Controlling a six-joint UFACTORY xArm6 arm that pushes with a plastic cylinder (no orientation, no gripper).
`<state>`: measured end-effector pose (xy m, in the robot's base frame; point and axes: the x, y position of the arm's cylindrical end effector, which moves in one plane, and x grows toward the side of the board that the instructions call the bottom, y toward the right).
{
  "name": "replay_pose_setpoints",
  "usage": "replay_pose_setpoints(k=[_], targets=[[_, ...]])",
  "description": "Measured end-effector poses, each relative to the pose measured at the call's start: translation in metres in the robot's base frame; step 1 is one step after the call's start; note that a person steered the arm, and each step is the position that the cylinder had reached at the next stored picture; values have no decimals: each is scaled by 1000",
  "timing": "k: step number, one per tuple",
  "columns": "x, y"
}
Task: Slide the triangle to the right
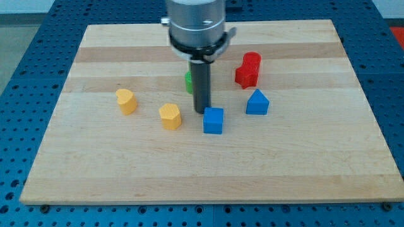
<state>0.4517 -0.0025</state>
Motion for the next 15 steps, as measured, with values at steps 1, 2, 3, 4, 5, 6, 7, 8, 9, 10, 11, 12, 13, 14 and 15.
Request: replay_pose_setpoints(k=[1, 2, 3, 4, 5, 6, 7, 8, 9, 10, 11, 12, 13, 14, 15], targets=[[21, 12], [24, 36], [14, 62], [8, 90], [5, 117], [7, 128], [28, 99], [17, 71], [-28, 71], [-34, 79], [-30, 111], [-28, 122], [-51, 120], [-32, 134], [5, 134]])
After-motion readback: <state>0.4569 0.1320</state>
